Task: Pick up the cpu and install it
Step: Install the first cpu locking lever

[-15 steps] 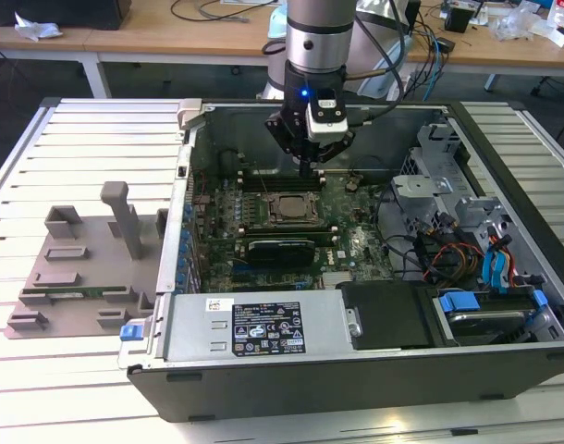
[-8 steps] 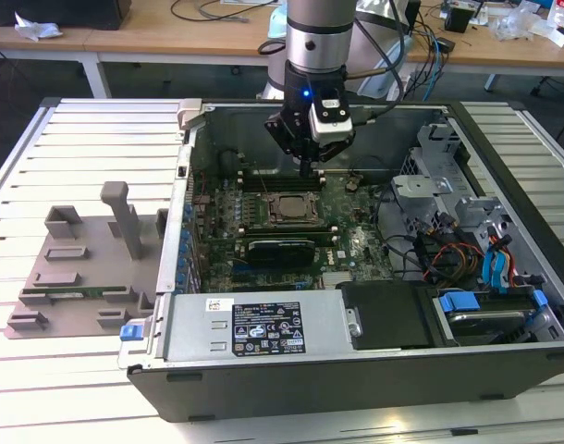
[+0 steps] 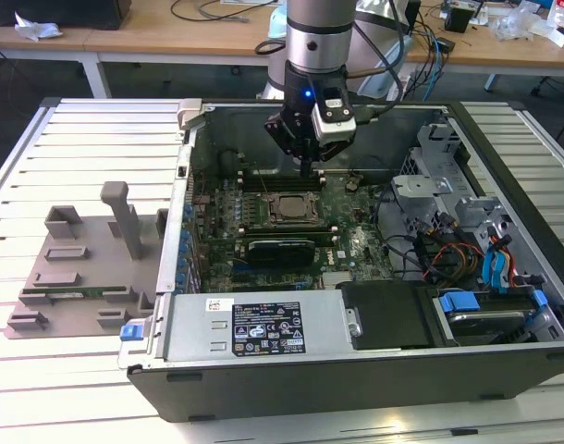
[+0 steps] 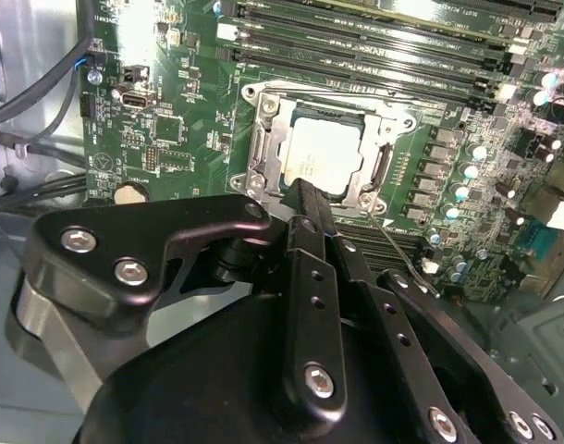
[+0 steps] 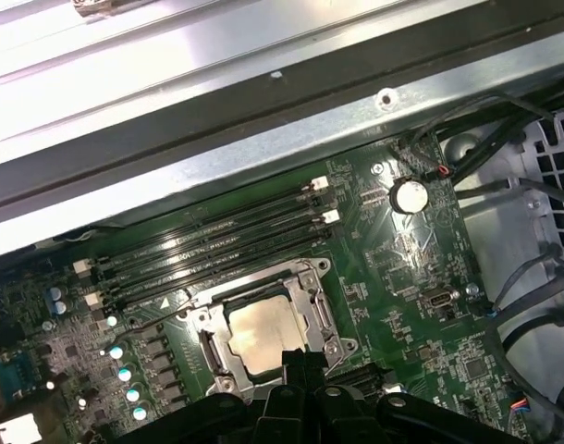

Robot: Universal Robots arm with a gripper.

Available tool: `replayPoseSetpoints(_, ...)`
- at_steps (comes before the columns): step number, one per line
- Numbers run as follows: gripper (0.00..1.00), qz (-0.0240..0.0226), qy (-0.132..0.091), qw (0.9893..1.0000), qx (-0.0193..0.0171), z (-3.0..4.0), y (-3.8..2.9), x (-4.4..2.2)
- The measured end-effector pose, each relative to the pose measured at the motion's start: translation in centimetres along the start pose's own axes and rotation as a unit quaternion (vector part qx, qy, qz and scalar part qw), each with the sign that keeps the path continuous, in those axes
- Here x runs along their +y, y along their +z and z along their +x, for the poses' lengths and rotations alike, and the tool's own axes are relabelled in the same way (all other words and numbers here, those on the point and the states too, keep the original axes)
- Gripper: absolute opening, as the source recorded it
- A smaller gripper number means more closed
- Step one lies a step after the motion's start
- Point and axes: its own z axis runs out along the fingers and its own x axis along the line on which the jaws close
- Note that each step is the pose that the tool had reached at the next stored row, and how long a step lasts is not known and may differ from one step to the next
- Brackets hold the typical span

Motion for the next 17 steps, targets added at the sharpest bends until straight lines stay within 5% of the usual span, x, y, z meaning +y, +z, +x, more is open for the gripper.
replayPoseSetpoints(6,0.11,-0.0009,-0.021,0.9998,-0.0007,0.0,0.0,0.0)
replayPoseSetpoints(17,0.11,-0.0028,-0.066,0.9978,-0.0023,0.0,0.0,0.0)
